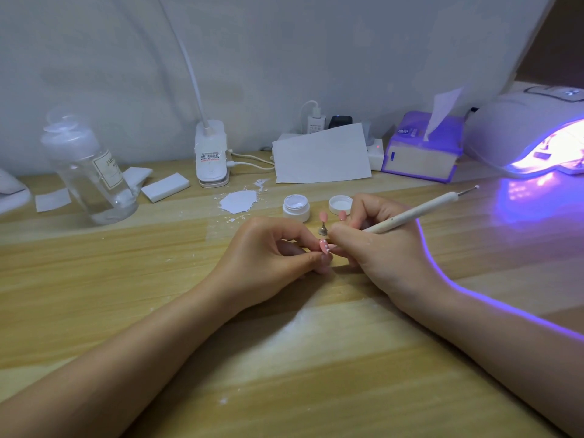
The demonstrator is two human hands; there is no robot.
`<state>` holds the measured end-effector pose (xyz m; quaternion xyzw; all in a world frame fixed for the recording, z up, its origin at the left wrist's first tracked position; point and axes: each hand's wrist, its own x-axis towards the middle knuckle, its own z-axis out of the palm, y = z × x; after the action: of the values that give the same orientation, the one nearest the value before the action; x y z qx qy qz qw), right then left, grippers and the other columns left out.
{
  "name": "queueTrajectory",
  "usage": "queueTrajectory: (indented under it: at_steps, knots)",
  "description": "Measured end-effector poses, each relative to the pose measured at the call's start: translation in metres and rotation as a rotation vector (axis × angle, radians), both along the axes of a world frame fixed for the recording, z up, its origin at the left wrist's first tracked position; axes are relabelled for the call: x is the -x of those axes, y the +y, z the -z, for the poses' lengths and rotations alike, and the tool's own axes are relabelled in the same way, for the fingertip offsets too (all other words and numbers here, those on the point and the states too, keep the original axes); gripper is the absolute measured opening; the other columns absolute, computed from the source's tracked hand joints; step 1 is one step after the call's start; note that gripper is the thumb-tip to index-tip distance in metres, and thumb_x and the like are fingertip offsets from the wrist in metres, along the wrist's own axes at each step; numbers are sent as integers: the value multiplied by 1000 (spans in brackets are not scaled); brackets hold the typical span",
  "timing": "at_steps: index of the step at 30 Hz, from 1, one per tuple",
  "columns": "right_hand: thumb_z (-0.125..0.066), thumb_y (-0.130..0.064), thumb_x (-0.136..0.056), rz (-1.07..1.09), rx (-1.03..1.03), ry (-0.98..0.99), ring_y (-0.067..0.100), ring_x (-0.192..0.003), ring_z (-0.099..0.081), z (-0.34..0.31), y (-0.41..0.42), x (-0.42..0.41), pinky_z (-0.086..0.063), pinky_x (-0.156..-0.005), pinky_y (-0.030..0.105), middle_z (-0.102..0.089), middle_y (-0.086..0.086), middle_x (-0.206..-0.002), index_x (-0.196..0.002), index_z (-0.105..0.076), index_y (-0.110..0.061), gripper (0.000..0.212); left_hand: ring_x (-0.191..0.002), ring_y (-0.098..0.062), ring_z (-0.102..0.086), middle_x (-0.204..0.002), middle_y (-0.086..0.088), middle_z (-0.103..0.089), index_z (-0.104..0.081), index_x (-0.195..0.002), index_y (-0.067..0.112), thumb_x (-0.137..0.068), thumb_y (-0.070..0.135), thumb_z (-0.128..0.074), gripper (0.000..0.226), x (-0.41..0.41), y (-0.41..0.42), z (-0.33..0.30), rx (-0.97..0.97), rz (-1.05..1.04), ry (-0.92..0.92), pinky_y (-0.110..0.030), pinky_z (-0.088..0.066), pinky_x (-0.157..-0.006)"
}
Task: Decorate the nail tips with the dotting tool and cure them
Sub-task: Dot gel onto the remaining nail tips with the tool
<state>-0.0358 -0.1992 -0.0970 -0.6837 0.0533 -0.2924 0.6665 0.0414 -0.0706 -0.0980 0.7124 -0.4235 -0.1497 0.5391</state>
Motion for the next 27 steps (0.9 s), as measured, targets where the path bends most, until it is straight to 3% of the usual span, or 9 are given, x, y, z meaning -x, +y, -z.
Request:
queueTrajectory:
  at_steps: [4,6,9,12,15,20,23,27]
  knots:
    - [-59,11,-73,13,12,-2,-4,-40,-49,-1,1,1,-40,-47,8,-38,6,-49,-50,-36,-8,37,-69,-26,-69,-65,0,-72,-70,-66,27,-75,10,-71,18,0,0,1,5,1,-12,-16,-50,-57]
    - [-59,11,-74,19,8,-7,-4,-40,-50,0,1,0,-43,-49,10,-38,-2,-42,-50,-36,-9,38,-68,-24,-70,-65,0,-72,-70,-65,27,-75,11,-71,18,0,0,1,10,1,-17,-15,-49,-56]
    - [-61,7,-75,60,-28,-23,2,-45,-47,-1,2,0,-53,-55,20,-35,-2,-42,-48,-37,-12,40,-67,-20,-70,-64,1,-72,-69,-66,25,-75,11,-71,17,0,0,1,16,-3,-24,-15,-49,-57]
    - [-61,5,-76,90,-112,-55,1,-34,-40,-3,1,1,-53,-49,20,-35,-4,-35,-48,-37,-15,42,-67,-22,-69,-64,0,-72,-69,-67,24,-75,9,-71,17,1,-1,2,20,-10,-30,-18,-51,-58]
    - [-59,6,-77,142,-173,-71,1,-31,-39,-3,-3,0,-50,-46,19,-35,-6,-32,-45,-38,-19,46,-67,-14,-70,-68,-1,-72,-69,-67,20,-73,6,-71,15,3,0,-1,32,0,-48,-22,-52,-65]
    - [-61,-1,-77,173,-255,-85,1,-31,-36,-4,-8,-1,-44,-41,16,-40,-8,-34,-38,-43,-22,48,-61,-7,-68,-68,-1,-69,-69,-70,15,-73,4,-73,12,8,1,-3,139,-1,-184,-22,-52,-57]
    - [-61,-4,-73,169,-286,-90,1,-31,-34,-4,-9,-2,-41,-39,16,-39,-9,-35,-39,-42,-22,44,-66,-11,-66,-75,0,-67,-69,-74,15,-74,8,-70,6,7,1,-8,260,-61,-301,-33,-53,-53]
    - [-63,-4,-74,176,-277,-77,2,-31,-34,-3,-9,-2,-41,-39,16,-39,-8,-36,-45,-41,-20,40,-78,-13,-64,-84,3,-67,-69,-78,12,-75,8,-70,5,-2,-4,-13,268,-170,-447,-31,-54,-70]
